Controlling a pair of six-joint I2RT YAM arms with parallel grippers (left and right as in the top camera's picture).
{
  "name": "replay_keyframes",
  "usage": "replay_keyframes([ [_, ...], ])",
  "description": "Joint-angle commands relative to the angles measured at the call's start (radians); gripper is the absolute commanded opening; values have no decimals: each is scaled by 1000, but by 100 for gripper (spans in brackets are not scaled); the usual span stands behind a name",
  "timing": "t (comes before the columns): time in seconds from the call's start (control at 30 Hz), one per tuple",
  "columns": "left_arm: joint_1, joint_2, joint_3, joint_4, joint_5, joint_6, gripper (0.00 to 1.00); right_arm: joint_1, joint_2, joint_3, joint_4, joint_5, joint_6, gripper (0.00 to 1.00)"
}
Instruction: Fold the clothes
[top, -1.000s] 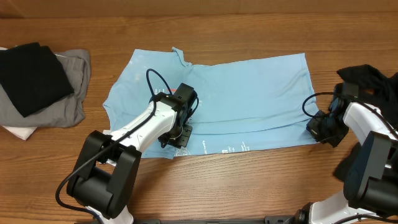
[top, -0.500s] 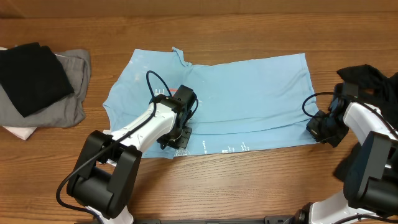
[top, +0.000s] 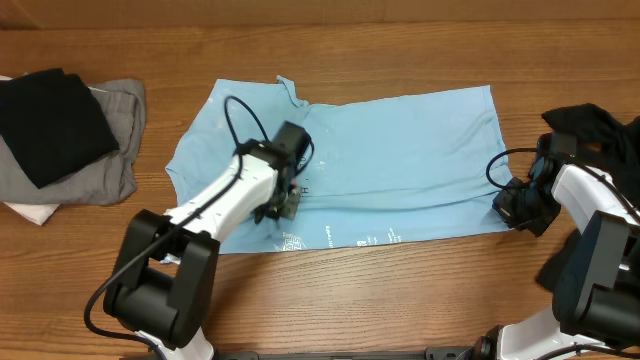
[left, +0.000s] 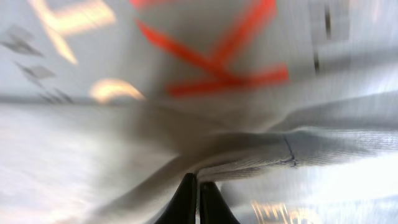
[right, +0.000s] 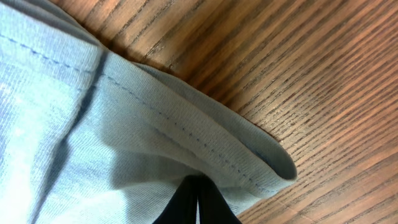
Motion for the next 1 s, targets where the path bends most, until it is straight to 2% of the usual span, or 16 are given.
replay_keyframes([
  [0.0,49,-8,36,31,-45,-45,4,-3,40,-45,-4,26,4,6],
  [0.13,66,-7,36,57,-28,-82,5,-3,40,-45,-4,26,4,6],
  [0.17,66,-7,36,59,-27,-87,9,-3,40,-45,-4,26,4,6],
  [0.27,66,-7,36,58,-26,-87,10,-3,40,-45,-4,26,4,6],
  [0.37,66,-7,35,51,-26,-87,24,-3,40,-45,-4,25,4,6],
  [0.5,61,-7,35,19,-26,-88,26,-3,40,-45,-5,25,4,6],
  [0.57,59,-8,36,-7,-39,-93,24,-3,40,-45,-5,25,4,6],
  [0.73,76,-10,36,-140,-89,-241,24,-3,40,-45,-32,25,4,6],
  [0.87,93,-10,35,-297,-172,-511,30,-3,40,-45,-86,26,9,4],
  [0.97,98,-10,34,-317,-173,-536,30,-3,40,-45,-144,34,24,4],
])
